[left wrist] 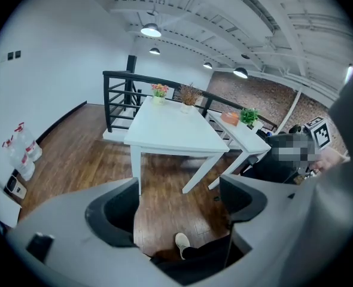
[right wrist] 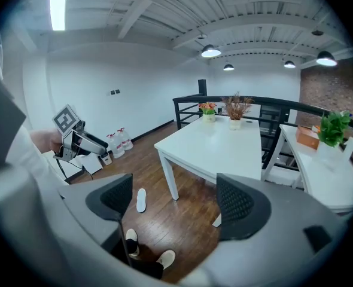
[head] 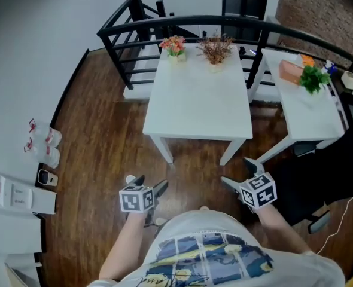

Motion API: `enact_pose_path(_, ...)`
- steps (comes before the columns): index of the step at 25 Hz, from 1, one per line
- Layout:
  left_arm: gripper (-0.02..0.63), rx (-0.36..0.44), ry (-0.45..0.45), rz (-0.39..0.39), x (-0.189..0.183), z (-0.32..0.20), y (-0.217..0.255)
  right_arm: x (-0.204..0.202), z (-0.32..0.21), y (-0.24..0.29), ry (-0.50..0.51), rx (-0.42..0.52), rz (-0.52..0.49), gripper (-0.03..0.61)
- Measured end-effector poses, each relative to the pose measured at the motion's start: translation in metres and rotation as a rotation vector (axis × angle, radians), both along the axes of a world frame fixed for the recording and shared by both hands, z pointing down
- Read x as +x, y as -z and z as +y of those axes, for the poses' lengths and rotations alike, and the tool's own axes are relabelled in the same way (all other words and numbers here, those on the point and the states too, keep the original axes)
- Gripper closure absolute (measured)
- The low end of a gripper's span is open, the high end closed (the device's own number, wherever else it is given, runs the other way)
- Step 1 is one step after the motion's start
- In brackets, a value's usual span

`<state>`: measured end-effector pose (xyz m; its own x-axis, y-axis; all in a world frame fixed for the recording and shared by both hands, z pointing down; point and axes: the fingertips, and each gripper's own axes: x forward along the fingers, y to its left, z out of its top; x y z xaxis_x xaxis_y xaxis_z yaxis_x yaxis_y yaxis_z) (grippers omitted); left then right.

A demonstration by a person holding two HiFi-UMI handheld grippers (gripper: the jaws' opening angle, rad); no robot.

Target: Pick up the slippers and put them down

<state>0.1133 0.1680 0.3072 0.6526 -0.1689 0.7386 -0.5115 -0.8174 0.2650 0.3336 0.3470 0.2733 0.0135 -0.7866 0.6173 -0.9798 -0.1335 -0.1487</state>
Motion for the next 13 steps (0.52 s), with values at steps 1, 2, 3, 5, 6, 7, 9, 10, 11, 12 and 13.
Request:
enact_pose_path(1, 0.198, 0.001, -0.008, -0.004, 0.005, 0.005, 0.0, 0.003, 0.006, -0.001, -0.004, 0.003, 0.0, 0.129)
enact_pose_path(2, 0.198, 0.001, -0.014, -0.009, 0.01, 0.011, 0.0, 0.006, 0.011, -0.002, -0.006, 0.004, -0.001, 0.129)
enact_pose_path(3, 0.198, 0.003, -0.019, -0.011, 0.015, 0.015, 0.0, 0.009, 0.016, -0.002, -0.008, 0.006, -0.003, 0.129)
enact_pose_path(5, 0.198, 0.009, -0.028, -0.008, 0.026, 0.02, 0.002, 0.015, 0.022, 0.001, -0.01, 0.012, -0.005, 0.129)
enact_pose_path(6, 0.198, 0.012, -0.032, -0.006, 0.031, 0.021, 0.003, 0.019, 0.023, 0.002, -0.011, 0.015, -0.005, 0.129)
enact_pose_path(7, 0.198, 0.014, -0.036, -0.005, 0.035, 0.023, 0.004, 0.022, 0.025, 0.002, -0.013, 0.018, -0.005, 0.129)
enact_pose_path(9, 0.198, 0.014, -0.042, -0.007, 0.041, 0.027, 0.005, 0.025, 0.03, 0.002, -0.014, 0.019, -0.005, 0.129)
enact_pose_path(10, 0.198, 0.014, -0.045, -0.007, 0.043, 0.03, 0.006, 0.027, 0.032, 0.002, -0.014, 0.018, -0.004, 0.129)
enact_pose_path(11, 0.198, 0.015, -0.046, -0.008, 0.045, 0.032, 0.007, 0.028, 0.034, 0.002, -0.012, 0.017, -0.003, 0.129)
enact_pose_path(12, 0.198, 0.017, -0.047, -0.009, 0.047, 0.033, 0.007, 0.03, 0.036, 0.002, -0.01, 0.016, 0.0, 0.129)
enact_pose_path(13, 0.198, 0.019, -0.048, -0.011, 0.049, 0.035, 0.008, 0.031, 0.038, 0.003, -0.009, 0.015, 0.002, 0.129)
